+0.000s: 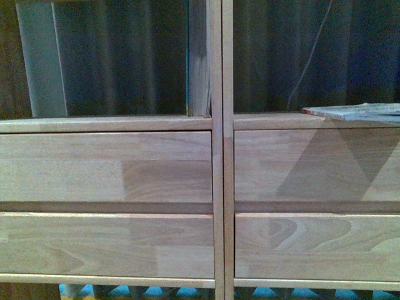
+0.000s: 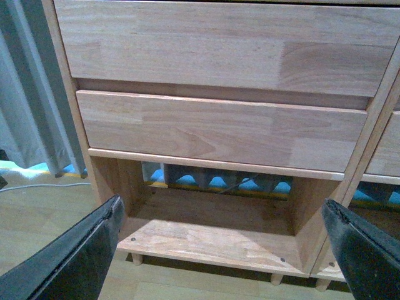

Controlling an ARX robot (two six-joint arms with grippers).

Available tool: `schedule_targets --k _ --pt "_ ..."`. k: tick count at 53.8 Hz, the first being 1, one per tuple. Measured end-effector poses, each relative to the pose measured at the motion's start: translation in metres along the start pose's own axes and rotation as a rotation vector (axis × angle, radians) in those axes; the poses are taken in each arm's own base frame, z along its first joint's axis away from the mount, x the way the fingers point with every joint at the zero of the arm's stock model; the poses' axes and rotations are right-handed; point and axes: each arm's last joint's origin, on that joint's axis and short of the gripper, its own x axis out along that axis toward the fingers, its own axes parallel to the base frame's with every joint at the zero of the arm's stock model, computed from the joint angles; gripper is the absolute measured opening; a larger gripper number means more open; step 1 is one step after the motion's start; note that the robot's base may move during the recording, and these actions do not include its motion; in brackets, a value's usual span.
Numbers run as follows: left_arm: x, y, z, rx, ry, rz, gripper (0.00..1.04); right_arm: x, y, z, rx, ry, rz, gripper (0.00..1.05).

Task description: Organize books on shelf

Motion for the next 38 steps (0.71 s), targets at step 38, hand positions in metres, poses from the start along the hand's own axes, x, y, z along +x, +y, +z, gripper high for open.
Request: schedule_targets --k 38 --pt "0.000 0.000 0.000 0.000 0.000 0.000 0.97 0.176 -0.007 0.130 0.928 0.105 0.339 0.98"
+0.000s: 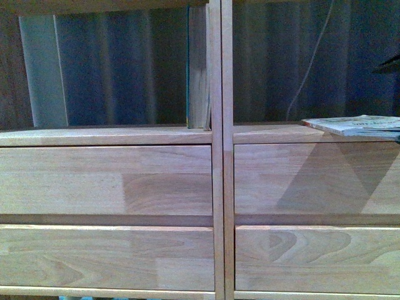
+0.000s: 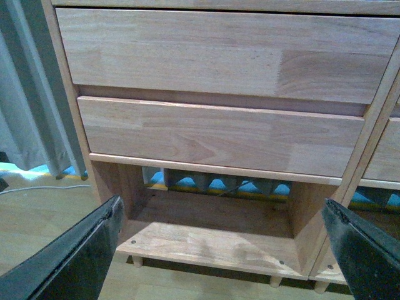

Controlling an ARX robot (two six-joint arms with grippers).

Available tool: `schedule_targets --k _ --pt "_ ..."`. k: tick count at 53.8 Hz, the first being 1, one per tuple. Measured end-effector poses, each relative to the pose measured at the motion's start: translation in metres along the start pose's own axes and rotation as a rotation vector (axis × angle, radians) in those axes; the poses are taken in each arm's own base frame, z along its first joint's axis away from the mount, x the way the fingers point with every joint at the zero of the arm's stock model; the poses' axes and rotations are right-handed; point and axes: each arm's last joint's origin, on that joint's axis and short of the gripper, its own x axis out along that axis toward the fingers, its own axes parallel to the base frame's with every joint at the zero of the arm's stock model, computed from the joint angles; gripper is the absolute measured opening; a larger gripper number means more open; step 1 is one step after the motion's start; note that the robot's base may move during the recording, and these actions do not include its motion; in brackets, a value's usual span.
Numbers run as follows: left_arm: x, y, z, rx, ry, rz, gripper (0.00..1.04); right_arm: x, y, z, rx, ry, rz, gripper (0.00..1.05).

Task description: Organize books on shelf

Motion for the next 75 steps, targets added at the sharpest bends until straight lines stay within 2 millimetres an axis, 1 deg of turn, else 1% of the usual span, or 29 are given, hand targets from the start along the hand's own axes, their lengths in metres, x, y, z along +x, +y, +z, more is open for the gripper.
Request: schedule_targets --k 4,8,12,17,25,32,43,54,61,63,75 --pt "0.000 0.000 0.000 0.000 0.000 0.000 0.97 0.026 -0.001 0.010 0.122 -0.031 -0.020 0.98" --pt "0.000 0.000 0.000 0.000 0.000 0.000 0.97 0.043 -0.004 0.015 0.186 -0.044 -0.037 0.98" --pt "0.000 0.000 0.000 0.000 0.000 0.000 0.97 0.057 -0.009 0.017 0.229 -0.049 -0.070 0.98" --pt "0.000 0.000 0.000 0.000 0.000 0.000 0.97 0.067 -0.017 0.017 0.255 -0.058 -0.107 0.98" --pt "0.000 0.000 0.000 0.000 0.000 0.000 0.97 0.076 -0.027 0.016 0.276 -0.062 -0.137 0.98" --pt "0.000 0.000 0.000 0.000 0.000 0.000 0.97 0.083 -0.033 0.020 0.287 -0.081 -0.155 0.98" --pt "0.000 0.000 0.000 0.000 0.000 0.000 0.97 0.093 -0.046 0.039 0.314 -0.158 -0.207 0.98" --pt "0.000 0.000 0.000 0.000 0.000 0.000 0.97 0.100 -0.046 0.056 0.337 -0.196 -0.209 0.98" --pt "0.000 0.000 0.000 0.000 0.000 0.000 0.97 0.103 -0.043 0.062 0.347 -0.213 -0.207 0.97" --pt "0.000 0.000 0.000 0.000 0.000 0.000 0.97 0.103 -0.043 0.063 0.352 -0.218 -0.210 0.94" --pt "0.000 0.000 0.000 0.000 0.000 0.000 0.97 0.105 -0.047 0.061 0.361 -0.229 -0.228 0.60"
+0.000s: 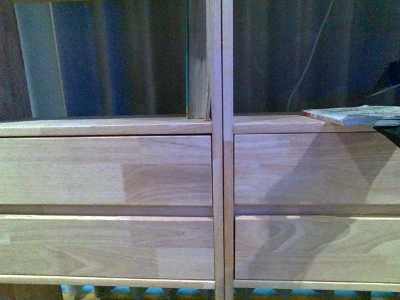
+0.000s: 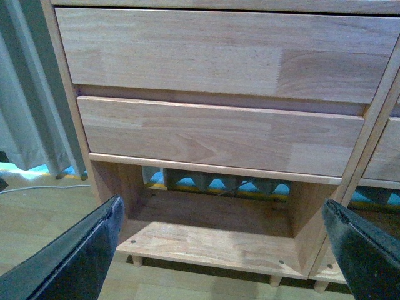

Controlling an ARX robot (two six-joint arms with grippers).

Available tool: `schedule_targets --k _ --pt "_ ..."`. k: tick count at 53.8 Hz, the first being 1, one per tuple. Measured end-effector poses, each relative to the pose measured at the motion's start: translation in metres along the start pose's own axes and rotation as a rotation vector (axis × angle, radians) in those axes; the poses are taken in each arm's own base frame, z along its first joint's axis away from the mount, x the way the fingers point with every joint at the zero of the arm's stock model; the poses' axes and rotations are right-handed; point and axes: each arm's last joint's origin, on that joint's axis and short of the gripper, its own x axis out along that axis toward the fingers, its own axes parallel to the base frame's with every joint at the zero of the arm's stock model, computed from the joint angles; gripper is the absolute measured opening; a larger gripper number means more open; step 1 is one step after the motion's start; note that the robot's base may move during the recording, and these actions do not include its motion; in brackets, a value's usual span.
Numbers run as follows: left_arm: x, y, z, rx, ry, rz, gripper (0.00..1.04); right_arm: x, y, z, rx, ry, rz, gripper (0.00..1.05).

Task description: Organize books on shelf

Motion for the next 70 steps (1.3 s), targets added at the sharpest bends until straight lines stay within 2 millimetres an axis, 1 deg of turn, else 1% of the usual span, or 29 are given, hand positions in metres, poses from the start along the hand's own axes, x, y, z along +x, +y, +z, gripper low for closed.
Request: schedule_targets --k 4,7,9,12,14,19,23,33,34,35,37,39,42,48,50,53,56,58,61,63,68,70 --pt "0.000 0.000 0.000 0.000 0.000 0.000 0.97 0.000 -0.002 -0.001 0.001 0.001 -0.001 0.48" --pt "0.000 0.000 0.000 0.000 0.000 0.000 0.97 -0.001 -0.004 -0.001 0.001 0.002 0.002 0.41" --pt "0.000 0.000 0.000 0.000 0.000 0.000 0.97 -0.002 -0.006 -0.002 0.001 0.005 0.003 0.35" --pt "0.000 0.000 0.000 0.000 0.000 0.000 0.97 -0.003 -0.009 -0.004 0.001 0.012 -0.001 0.28" --pt "0.000 0.000 0.000 0.000 0.000 0.000 0.97 -0.005 -0.012 -0.005 0.002 0.020 -0.004 0.21" --pt "0.000 0.000 0.000 0.000 0.000 0.000 0.97 -0.009 -0.010 -0.005 0.007 0.026 0.009 0.09" --pt "0.000 0.000 0.000 0.000 0.000 0.000 0.97 -0.014 -0.007 -0.005 0.007 0.031 0.019 0.07" --pt "0.000 0.000 0.000 0.000 0.000 0.000 0.97 -0.027 -0.002 -0.006 0.024 0.065 0.077 0.07" --pt "0.000 0.000 0.000 -0.007 0.008 -0.015 0.97 -0.029 -0.001 -0.005 0.025 0.066 0.085 0.07" --pt "0.000 0.000 -0.001 -0.027 0.047 -0.075 0.97 -0.032 0.000 -0.005 0.030 0.074 0.099 0.07" --pt "0.003 0.003 0.000 -0.050 0.083 -0.140 0.97 -0.037 0.003 -0.003 0.032 0.080 0.121 0.07" --pt "0.005 0.005 0.002 -0.068 0.097 -0.174 0.97 -0.041 0.007 -0.002 0.030 0.084 0.142 0.07" --pt "0.010 0.012 0.011 -0.087 0.088 -0.194 0.97 -0.049 0.014 0.001 0.022 0.093 0.182 0.07" --pt "0.025 0.030 0.042 -0.075 0.008 -0.164 0.97 -0.066 0.028 0.008 0.004 0.092 0.264 0.07" --pt "0.032 0.036 0.054 -0.067 -0.019 -0.150 0.97 -0.074 0.033 0.011 -0.004 0.094 0.296 0.07" --pt "0.044 0.042 0.066 -0.066 -0.041 -0.160 0.97 -0.083 0.037 0.013 -0.017 0.100 0.332 0.07" --pt "0.056 0.045 0.074 -0.075 -0.039 -0.192 0.97 -0.089 0.040 0.014 -0.027 0.106 0.356 0.07" --pt "0.069 0.047 0.082 -0.078 -0.035 -0.207 0.97 -0.094 0.042 0.014 -0.036 0.114 0.377 0.07" --pt "0.084 0.050 0.089 -0.094 -0.018 -0.225 0.97 -0.097 0.043 0.014 -0.044 0.123 0.394 0.07" --pt "0.100 0.052 0.095 -0.113 0.004 -0.244 0.97 -0.100 0.044 0.013 -0.052 0.133 0.409 0.07" --pt "0.131 0.054 0.107 -0.141 0.033 -0.264 0.97 -0.103 0.045 0.011 -0.069 0.148 0.437 0.07" --pt "0.150 0.054 0.115 -0.162 0.049 -0.277 0.97 -0.105 0.047 0.009 -0.084 0.159 0.456 0.07"
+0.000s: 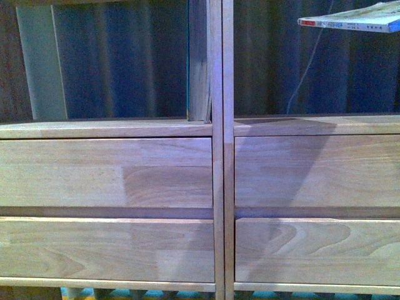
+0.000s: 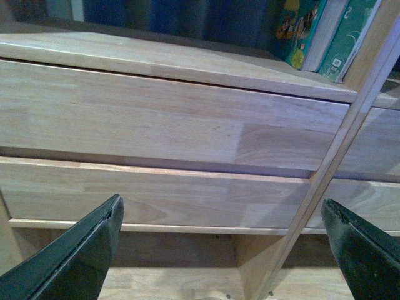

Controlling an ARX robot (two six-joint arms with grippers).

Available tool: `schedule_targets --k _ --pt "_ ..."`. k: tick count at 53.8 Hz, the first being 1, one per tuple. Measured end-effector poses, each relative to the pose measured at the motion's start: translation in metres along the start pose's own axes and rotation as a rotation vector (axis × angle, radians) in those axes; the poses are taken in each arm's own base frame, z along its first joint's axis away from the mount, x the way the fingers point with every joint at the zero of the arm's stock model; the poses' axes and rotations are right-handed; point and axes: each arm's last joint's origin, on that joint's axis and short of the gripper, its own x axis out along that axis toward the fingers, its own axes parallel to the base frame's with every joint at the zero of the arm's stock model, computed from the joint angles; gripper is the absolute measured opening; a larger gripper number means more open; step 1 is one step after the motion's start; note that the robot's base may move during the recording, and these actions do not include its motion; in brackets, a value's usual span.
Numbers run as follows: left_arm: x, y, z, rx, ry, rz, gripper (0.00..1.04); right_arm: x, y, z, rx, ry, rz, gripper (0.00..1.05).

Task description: Organize books on shelf

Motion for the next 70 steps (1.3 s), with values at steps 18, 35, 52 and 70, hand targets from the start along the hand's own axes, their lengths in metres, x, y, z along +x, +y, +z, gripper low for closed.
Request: schedule_targets --k 18,35,52,70 --pt "0.101 -0.031 0.062 -0.168 0.030 -0.241 0.97 -0.007 0.024 -0.035 -0.275 0.138 0.153 0.07" --pt "0.127 -0.108 0.076 -0.336 0.016 -0.735 0.97 -0.009 0.021 -0.053 -0.387 0.189 0.177 0.07" --pt "0.136 -0.137 0.070 -0.434 -0.009 -0.935 0.97 -0.023 0.041 -0.076 -0.390 0.277 0.305 0.07" --pt "0.129 -0.160 0.075 -0.482 -0.010 -1.086 0.97 -0.037 0.042 -0.103 -0.340 0.365 0.351 0.07"
